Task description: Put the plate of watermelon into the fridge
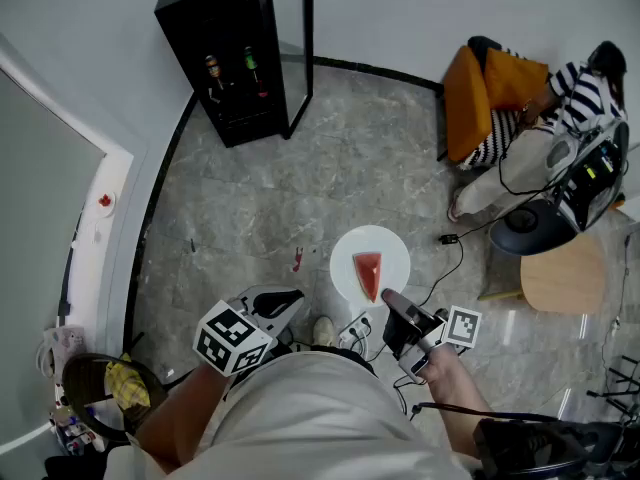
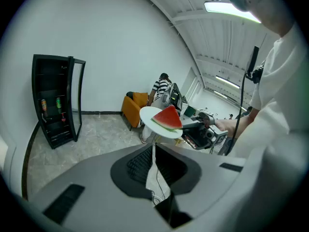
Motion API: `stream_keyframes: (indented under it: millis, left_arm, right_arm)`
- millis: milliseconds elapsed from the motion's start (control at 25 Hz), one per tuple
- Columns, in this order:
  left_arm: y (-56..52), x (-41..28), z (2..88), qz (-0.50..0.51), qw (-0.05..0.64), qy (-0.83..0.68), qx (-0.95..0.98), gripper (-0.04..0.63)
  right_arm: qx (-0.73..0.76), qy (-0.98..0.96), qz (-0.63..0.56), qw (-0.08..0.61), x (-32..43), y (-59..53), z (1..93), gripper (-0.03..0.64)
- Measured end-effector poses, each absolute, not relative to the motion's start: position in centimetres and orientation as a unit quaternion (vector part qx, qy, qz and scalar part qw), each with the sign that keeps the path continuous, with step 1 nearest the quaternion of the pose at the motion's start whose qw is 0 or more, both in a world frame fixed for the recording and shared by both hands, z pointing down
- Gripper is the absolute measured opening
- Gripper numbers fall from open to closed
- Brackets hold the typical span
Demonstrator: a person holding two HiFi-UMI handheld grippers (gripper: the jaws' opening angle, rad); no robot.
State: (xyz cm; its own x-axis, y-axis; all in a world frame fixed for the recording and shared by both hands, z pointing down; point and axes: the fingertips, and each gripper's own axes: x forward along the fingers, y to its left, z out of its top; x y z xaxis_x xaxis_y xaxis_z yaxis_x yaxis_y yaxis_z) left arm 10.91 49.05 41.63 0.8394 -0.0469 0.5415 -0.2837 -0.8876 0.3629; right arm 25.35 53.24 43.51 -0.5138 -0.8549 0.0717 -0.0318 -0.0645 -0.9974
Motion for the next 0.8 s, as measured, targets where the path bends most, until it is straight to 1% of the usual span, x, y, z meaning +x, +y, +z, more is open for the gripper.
stream_keyframes:
  millis: [400,800]
  left_arm:
    - [49.4,9.5,40.8,0.254,0.224,-0.123,0.933,0.029]
    - [48.8,7.6,40.5,0.242,0.236,-0.155,0.928,0.029]
  right_arm:
    - [-0.345,0.627,-0.63,0.302,23.4,53.0,43.5,0.025]
    - [-0.32,0.635,-0.657,0.251,20.0,50.7,44.1,0.023]
